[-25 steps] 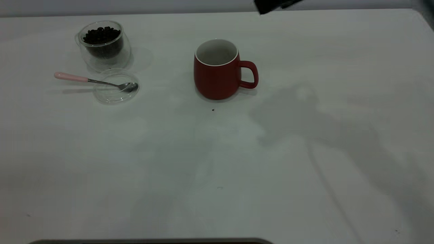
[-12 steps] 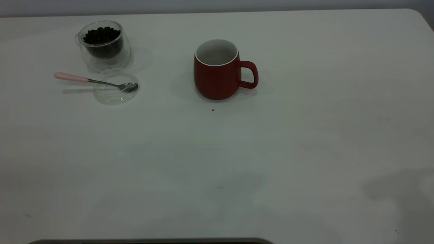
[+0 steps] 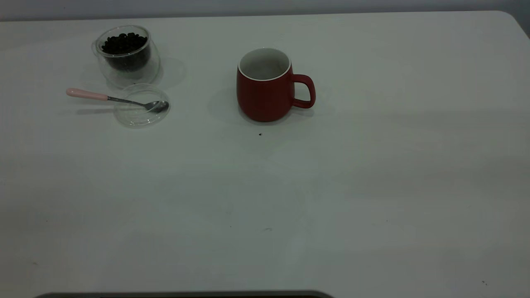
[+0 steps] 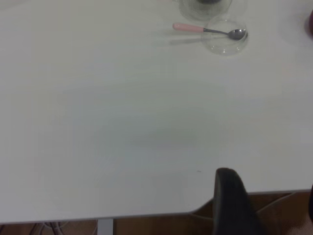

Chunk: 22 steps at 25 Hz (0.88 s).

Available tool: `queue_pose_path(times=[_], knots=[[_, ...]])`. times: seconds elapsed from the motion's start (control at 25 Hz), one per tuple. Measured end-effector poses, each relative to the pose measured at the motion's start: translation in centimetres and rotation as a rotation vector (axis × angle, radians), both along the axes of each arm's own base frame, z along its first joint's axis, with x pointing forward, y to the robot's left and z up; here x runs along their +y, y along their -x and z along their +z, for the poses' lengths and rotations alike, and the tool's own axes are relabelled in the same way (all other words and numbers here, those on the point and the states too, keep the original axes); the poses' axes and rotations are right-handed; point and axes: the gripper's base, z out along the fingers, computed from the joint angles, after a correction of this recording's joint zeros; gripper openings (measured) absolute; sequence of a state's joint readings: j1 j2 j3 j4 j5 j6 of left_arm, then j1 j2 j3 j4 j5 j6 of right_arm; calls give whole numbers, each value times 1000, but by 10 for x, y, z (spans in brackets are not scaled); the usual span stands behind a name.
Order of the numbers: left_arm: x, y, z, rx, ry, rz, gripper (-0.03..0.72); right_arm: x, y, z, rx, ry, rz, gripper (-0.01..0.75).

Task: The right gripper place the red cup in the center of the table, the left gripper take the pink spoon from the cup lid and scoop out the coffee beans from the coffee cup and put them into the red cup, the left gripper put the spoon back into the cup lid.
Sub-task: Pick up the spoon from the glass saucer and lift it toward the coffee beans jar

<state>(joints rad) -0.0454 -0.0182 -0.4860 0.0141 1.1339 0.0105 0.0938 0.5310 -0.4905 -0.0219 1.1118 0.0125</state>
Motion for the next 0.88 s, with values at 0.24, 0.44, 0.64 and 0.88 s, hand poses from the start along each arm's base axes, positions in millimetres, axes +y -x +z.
queue_pose_path(times=[0.24,0.44,0.64,0.88], knots=[[0,0,0,0,0,0,432,-4,32,7,-218,-9,-2,506],[0,0,0,0,1,1,432,-6,52,10,-360,-13,-6,506],[0,0,0,0,1,1,432,-8,68,11,-462,-19,-10,506],[0,0,0,0,1,1,432,-8,69,11,-468,-17,-18,501]])
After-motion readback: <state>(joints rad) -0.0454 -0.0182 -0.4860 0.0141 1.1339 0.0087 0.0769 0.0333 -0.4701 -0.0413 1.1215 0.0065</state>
